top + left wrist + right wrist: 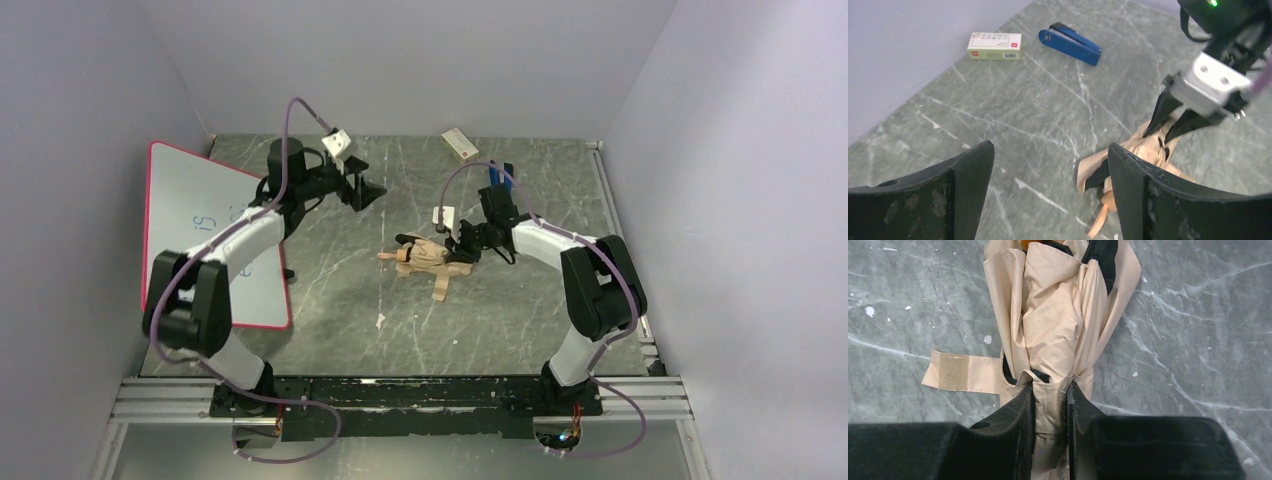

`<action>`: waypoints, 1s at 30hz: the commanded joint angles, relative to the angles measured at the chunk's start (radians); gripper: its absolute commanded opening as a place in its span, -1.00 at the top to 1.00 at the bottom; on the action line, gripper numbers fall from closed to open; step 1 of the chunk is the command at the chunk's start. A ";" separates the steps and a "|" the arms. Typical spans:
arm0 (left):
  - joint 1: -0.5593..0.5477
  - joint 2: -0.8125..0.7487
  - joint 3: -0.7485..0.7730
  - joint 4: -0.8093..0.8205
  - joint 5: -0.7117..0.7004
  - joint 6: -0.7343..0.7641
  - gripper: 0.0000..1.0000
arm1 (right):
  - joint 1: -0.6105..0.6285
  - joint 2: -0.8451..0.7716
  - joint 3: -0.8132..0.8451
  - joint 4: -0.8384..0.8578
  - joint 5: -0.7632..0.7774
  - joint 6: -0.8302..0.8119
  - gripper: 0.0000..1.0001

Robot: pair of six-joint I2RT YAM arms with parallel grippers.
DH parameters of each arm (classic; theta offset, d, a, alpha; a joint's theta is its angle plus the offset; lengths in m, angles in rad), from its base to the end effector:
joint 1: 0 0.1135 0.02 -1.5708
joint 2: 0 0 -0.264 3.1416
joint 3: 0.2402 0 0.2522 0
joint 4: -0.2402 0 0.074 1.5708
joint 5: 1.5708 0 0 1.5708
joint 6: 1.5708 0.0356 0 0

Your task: Put away the umbrella

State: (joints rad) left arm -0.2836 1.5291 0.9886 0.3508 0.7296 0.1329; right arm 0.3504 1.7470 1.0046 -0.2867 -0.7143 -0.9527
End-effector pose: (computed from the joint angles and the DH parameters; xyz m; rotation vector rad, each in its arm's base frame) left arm 0.3281 -0.1203 0.2837 0.8704 1.5419 -0.7480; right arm 0.3107 0.1384 0.1656 -1.6190 1.7213 0.6440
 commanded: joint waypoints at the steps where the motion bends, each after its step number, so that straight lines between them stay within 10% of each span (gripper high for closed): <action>1: 0.016 0.152 0.191 -0.119 0.213 -0.083 -0.67 | 0.035 0.034 -0.115 0.102 0.290 -0.044 0.67; 14: -0.111 0.386 0.524 -0.872 0.198 0.644 -0.77 | 0.177 -0.068 -0.295 0.270 0.477 -0.048 0.68; 30: -0.241 0.636 0.727 -1.125 0.141 0.857 -0.90 | 0.212 -0.073 -0.334 0.309 0.495 -0.063 0.70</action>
State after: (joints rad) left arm -0.5255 2.1452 1.6917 -0.6998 0.8570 0.9173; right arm 0.5606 1.6016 0.7177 0.1692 -0.2951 -1.0088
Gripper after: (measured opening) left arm 0.942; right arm 0.227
